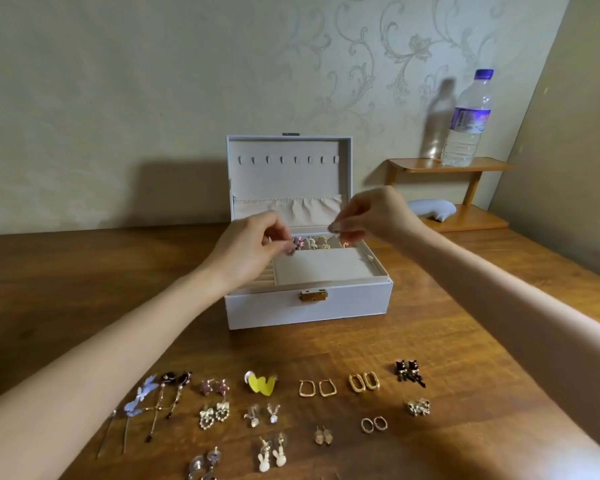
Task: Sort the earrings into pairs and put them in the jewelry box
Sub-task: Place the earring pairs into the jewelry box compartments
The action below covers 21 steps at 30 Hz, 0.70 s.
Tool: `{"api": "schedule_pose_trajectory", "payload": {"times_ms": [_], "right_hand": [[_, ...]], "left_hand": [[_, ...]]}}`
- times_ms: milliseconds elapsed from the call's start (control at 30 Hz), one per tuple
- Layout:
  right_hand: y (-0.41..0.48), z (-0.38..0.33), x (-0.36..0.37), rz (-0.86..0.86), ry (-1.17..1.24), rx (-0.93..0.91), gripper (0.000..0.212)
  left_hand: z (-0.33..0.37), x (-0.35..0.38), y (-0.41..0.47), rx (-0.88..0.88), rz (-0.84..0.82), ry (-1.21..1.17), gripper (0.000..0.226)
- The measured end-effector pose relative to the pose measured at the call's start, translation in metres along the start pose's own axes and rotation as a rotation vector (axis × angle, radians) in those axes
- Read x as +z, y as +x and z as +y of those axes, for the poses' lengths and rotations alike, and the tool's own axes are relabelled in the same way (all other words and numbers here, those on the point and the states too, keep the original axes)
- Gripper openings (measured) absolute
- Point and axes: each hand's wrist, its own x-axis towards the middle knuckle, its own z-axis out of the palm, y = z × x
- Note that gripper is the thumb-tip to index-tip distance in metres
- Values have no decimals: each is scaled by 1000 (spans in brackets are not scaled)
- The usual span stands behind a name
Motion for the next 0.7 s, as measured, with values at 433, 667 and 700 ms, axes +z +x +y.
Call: {"api": "schedule_pose_trajectory", "payload": {"times_ms": [433,667,700], "right_hand": [[94,58,20,78,-161,264,22],[104,66,30,20,-357,234,25],[105,67,32,12,-383,223,26]], "left_hand": [[-23,66,74,-59,106,-63,7],[-33,74,79,-38,137,-109,6],[-33,75,79,-30,137,-114,6]]}}
